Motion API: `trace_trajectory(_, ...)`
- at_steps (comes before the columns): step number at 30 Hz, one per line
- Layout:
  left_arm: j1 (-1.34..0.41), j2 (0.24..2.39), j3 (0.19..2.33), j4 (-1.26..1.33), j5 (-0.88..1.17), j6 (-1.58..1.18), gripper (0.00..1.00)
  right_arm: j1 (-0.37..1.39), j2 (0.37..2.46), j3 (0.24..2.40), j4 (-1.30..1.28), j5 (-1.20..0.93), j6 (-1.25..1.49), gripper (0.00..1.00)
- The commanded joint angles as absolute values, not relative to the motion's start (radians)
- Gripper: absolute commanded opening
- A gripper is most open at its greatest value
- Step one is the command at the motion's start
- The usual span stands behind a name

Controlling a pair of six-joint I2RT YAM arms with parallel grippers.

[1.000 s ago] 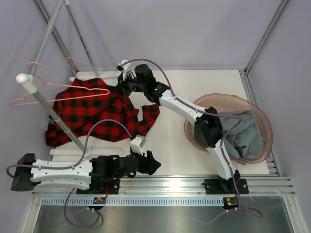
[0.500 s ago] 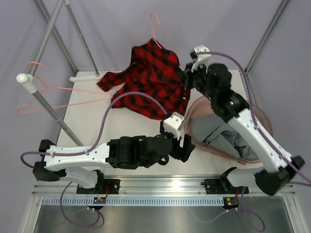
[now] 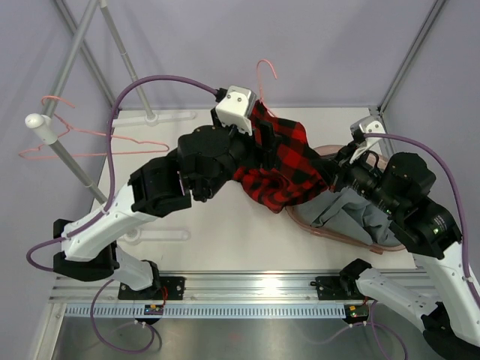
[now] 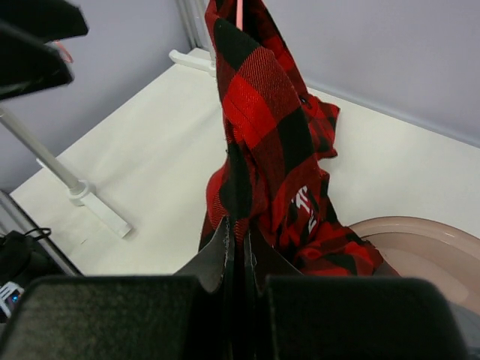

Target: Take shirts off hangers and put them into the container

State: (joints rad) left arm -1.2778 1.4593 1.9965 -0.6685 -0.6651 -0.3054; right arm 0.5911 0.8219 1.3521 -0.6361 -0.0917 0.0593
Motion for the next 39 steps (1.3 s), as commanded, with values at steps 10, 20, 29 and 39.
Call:
trace_trajectory(10, -1.118, 1.322, 1.865, -0.549, -0.595, -0.135, 0.73, 0.600, 0.778, 1.342, -0.623, -0.288, 0.146, 0.00)
trace_trajectory(20, -1.092, 1.370, 1.848, -0.523, -0.542, -0.150, 0.69, 0.600, 0.747, 1.377, -0.652, -0.347, 0.150, 0.00)
trace_trajectory(29, -1.077, 1.370, 1.812, -0.506, -0.535, -0.161, 0.47, 0.598, 0.718, 1.393, -0.666, -0.359, 0.147, 0.00)
trace_trajectory(39, -1.054, 1.379, 1.819, -0.488, -0.517, -0.156, 0.17, 0.600, 0.703, 1.408, -0.693, -0.373, 0.141, 0.00)
